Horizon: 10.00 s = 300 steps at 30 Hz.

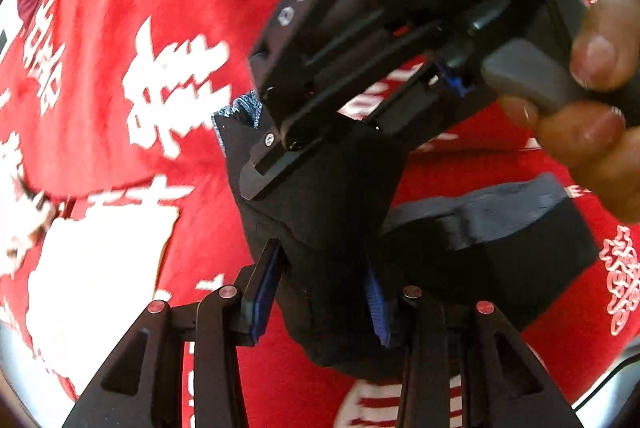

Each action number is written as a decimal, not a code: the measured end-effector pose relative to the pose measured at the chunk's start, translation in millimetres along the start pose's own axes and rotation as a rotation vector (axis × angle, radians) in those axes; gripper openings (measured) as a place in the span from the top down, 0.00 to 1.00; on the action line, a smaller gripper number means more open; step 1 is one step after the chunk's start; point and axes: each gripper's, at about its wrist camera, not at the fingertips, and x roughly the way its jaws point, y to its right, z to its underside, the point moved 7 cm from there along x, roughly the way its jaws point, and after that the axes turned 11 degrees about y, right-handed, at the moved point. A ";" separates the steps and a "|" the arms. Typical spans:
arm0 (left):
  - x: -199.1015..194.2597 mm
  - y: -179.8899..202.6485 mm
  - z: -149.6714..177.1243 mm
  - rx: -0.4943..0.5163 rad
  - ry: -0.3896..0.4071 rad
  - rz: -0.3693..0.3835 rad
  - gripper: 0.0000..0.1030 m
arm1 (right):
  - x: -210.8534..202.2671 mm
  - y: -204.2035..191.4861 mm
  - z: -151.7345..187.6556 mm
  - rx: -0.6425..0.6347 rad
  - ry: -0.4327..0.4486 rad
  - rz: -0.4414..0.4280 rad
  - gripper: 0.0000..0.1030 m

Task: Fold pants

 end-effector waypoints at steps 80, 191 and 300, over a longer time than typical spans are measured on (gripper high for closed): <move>92.9 128.6 68.0 -0.073 -0.446 0.044 0.12 | -238.9 260.3 209.1 0.373 0.358 0.535 0.69; 167.0 83.6 87.5 -0.601 -0.596 0.361 0.00 | -194.4 341.7 157.7 0.425 0.243 -0.090 0.17; -110.4 68.3 62.1 -0.072 -0.431 0.027 0.00 | -275.1 51.0 276.0 0.352 0.331 0.810 0.00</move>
